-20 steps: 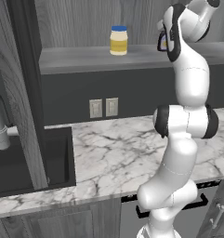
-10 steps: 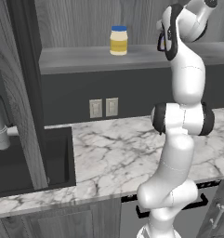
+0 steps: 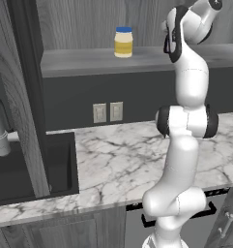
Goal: Move the mayonnaise and condiment bottle from the cabinet to the dining counter.
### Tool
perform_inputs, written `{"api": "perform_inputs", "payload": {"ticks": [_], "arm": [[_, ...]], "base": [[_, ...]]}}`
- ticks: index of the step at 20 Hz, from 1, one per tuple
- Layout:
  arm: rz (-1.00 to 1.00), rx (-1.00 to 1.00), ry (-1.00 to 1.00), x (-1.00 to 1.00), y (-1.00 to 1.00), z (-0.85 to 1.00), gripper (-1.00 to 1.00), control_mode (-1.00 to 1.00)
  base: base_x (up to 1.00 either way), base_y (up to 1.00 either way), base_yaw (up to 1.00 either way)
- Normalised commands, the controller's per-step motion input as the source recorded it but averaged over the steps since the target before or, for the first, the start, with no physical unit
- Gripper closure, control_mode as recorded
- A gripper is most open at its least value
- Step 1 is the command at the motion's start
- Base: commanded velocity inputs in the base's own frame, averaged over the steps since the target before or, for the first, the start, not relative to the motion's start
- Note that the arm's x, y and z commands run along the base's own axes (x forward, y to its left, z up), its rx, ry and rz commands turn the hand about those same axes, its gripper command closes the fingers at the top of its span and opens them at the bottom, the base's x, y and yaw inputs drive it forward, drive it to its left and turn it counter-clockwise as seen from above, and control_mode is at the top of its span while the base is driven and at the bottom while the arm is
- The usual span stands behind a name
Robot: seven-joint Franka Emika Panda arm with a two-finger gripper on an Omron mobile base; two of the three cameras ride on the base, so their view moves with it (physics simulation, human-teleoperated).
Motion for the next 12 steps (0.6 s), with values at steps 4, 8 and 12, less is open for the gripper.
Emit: {"api": "perform_inputs", "payload": {"ticks": [4,8,12], "arm": [[0.0,0.04,0.0,0.26,0.0,0.0,-1.0,-1.0],[0.0,0.03,0.0,0.31,-0.02,0.0,-1.0,-1.0],[0.0,0.02,0.02,0.26,-0.04,0.0,1.0,-1.0]], "base": [[0.0,0.0,0.0],[0.0,0.0,0.0],[0.0,0.0,0.0]]}}
